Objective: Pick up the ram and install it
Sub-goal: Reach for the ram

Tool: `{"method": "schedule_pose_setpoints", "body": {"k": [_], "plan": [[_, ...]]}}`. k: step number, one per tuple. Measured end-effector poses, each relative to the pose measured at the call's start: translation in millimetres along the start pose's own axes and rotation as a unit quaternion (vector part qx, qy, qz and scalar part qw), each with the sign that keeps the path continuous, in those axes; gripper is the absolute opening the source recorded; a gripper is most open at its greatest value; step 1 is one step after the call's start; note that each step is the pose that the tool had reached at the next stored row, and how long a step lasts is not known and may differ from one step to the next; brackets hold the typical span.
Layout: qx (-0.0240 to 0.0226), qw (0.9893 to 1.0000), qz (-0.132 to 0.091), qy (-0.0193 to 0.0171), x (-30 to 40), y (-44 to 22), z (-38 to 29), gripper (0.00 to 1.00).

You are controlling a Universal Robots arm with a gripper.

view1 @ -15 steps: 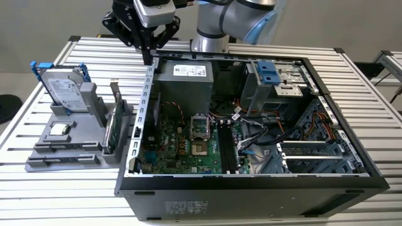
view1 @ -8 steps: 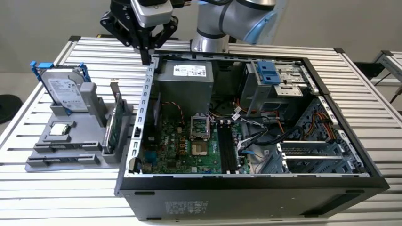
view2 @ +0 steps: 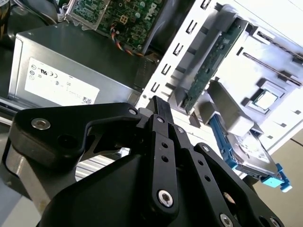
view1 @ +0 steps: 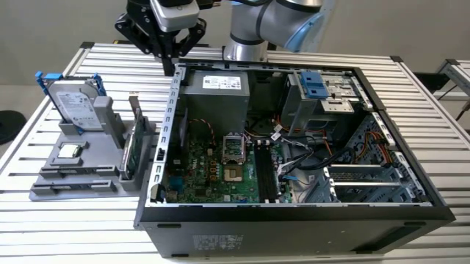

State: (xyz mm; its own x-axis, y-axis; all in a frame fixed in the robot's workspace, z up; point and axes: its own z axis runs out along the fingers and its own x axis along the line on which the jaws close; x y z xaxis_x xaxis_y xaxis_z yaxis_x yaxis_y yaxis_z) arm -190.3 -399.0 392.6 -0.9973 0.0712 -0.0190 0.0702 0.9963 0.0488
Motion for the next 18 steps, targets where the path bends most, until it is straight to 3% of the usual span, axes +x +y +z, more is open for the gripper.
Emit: {"method": "schedule_pose_setpoints", "body": {"k": [9,18], "plan": [[0.0,1.0,0.0,0.0,3.2,-0.2,-0.1,0.0],[0.0,1.0,0.0,0.0,11.0,-0.8,-0.2,0.0]]}}
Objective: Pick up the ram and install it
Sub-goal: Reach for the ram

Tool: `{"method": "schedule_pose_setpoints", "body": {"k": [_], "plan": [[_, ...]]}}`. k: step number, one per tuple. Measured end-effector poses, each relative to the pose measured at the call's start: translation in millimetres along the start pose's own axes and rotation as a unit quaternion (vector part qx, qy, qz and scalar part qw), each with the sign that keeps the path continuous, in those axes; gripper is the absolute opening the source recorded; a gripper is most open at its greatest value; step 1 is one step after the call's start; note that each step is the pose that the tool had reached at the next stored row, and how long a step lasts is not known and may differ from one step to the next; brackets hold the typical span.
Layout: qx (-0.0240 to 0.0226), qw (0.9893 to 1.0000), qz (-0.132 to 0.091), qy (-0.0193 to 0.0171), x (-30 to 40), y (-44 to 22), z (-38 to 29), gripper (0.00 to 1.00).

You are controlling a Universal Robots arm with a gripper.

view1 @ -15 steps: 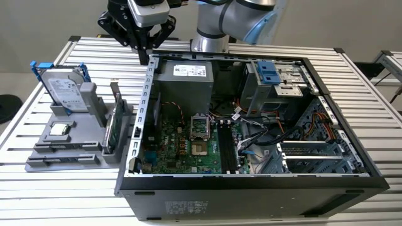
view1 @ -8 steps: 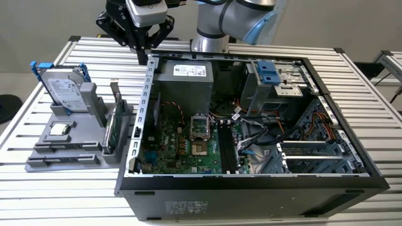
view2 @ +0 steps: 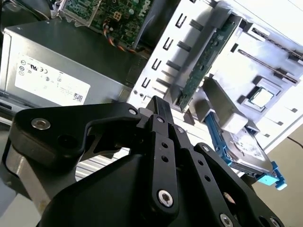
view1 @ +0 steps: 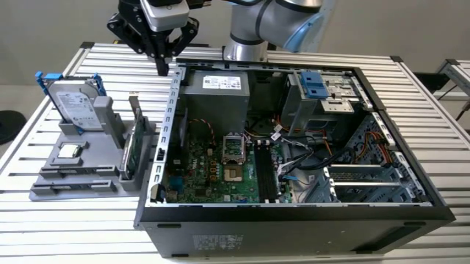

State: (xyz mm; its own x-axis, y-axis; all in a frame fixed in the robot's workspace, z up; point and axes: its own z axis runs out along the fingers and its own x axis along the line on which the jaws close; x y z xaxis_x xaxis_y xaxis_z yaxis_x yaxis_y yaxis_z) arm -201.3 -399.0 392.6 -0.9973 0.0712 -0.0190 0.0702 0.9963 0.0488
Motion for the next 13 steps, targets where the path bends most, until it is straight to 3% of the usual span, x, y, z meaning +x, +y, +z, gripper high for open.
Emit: {"method": "schedule_pose_setpoints", "body": {"k": [13], "plan": [[0.0,1.0,0.0,0.0,13.0,-1.0,-0.3,0.0]]}}
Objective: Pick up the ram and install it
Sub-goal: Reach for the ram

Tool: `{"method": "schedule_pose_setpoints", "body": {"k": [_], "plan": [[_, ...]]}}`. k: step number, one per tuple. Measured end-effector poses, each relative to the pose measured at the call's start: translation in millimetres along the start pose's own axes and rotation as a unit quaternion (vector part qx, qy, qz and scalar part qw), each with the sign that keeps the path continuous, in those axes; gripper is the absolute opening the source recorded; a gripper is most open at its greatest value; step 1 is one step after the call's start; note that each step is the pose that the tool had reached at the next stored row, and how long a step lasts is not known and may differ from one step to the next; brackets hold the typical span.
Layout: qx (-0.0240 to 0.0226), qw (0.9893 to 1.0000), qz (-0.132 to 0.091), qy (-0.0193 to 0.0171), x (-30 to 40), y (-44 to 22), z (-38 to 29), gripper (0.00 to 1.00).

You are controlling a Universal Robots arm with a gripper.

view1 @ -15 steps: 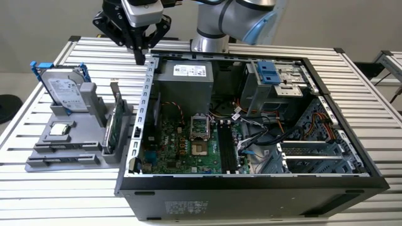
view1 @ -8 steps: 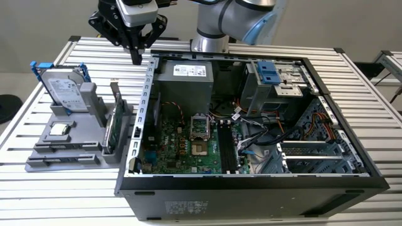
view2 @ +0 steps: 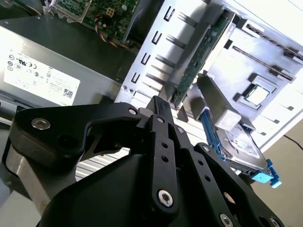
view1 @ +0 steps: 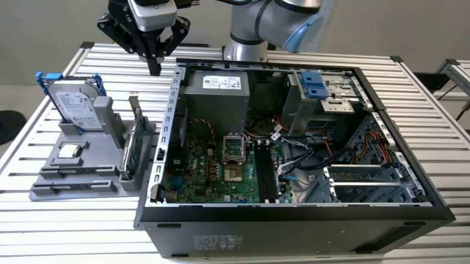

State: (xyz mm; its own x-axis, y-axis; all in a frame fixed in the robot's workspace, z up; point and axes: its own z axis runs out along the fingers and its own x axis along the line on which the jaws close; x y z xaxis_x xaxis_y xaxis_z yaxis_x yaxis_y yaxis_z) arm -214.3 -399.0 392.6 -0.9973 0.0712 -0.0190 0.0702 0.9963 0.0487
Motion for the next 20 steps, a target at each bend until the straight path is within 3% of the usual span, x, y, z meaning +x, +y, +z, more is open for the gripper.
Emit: {"method": "schedule_pose_setpoints", "body": {"k": [20], "plan": [[0.0,1.0,0.0,0.0,31.9,-2.8,-0.7,0.0]]}}
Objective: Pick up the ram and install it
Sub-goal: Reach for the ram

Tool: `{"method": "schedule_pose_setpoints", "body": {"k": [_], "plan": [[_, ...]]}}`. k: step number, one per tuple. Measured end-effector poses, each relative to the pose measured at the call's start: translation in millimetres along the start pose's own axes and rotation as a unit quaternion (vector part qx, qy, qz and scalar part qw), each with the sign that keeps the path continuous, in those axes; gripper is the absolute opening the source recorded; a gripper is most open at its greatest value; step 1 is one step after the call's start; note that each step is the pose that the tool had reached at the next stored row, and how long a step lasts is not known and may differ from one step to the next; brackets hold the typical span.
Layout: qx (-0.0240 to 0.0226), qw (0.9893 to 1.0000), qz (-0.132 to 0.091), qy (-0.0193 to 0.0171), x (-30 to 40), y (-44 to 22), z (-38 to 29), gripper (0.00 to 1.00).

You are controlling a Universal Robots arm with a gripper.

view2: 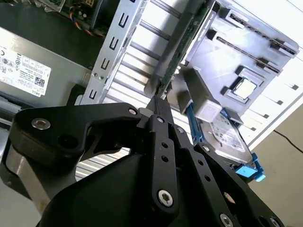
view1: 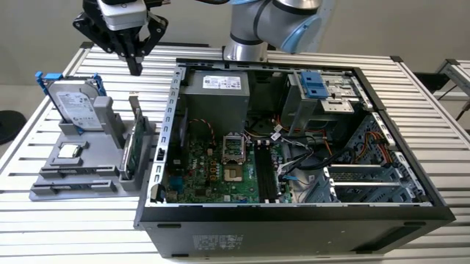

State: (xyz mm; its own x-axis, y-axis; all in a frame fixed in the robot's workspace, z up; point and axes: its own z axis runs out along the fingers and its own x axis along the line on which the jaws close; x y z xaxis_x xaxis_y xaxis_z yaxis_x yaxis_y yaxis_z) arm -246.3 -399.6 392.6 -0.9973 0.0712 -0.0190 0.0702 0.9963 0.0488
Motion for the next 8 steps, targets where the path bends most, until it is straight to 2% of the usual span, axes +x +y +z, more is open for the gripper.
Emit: {"method": "schedule_pose_setpoints", "body": {"k": [8], "plan": [[0.0,1.0,0.0,0.0,9.5,-0.7,-0.2,0.0]]}}
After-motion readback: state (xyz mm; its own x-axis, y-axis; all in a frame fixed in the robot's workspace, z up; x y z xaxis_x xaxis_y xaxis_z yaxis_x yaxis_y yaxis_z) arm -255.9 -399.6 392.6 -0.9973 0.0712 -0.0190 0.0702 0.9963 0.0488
